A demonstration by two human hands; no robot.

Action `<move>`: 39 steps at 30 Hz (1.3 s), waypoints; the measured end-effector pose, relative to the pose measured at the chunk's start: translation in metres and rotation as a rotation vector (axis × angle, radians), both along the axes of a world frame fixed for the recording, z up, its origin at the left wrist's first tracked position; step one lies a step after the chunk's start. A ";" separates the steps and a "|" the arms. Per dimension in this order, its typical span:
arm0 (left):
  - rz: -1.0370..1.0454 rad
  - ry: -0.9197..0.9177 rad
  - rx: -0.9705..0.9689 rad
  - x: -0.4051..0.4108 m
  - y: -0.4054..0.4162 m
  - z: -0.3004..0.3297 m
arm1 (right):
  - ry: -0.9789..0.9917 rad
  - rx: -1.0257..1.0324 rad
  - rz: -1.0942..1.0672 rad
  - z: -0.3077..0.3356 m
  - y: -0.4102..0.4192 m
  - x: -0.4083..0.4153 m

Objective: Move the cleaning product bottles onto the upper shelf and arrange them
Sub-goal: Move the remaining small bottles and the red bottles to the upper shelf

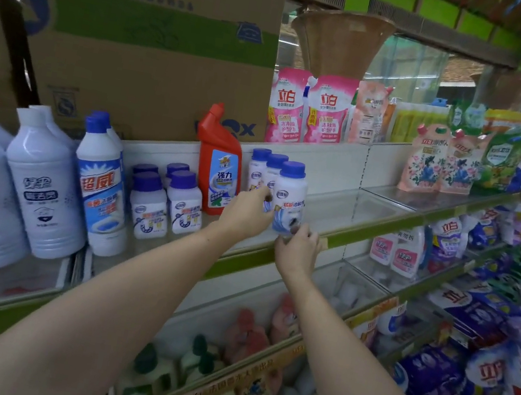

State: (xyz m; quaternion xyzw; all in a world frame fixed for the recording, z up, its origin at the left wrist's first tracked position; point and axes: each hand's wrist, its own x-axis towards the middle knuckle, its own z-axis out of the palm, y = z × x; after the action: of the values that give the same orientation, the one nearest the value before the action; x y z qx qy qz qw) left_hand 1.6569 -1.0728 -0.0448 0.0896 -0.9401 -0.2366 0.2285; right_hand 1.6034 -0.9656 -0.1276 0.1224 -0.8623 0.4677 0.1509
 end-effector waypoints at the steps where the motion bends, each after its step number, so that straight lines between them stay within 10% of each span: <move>1: 0.002 -0.018 0.014 0.010 0.001 -0.001 | -0.007 0.002 0.013 -0.002 0.001 0.008; 19: 0.040 -0.480 0.005 0.212 -0.055 -0.175 | -0.243 0.279 0.314 -0.110 -0.001 0.184; 39: 0.539 -0.451 0.257 0.381 -0.176 -0.241 | -0.345 0.414 0.632 -0.163 -0.154 0.310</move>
State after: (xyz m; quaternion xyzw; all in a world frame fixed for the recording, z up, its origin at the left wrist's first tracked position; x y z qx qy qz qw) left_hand 2.0379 -1.2483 -0.2860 0.4118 -0.8720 -0.2584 0.0569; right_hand 1.9133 -1.1192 -0.2910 0.3286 -0.8709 0.3212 -0.1745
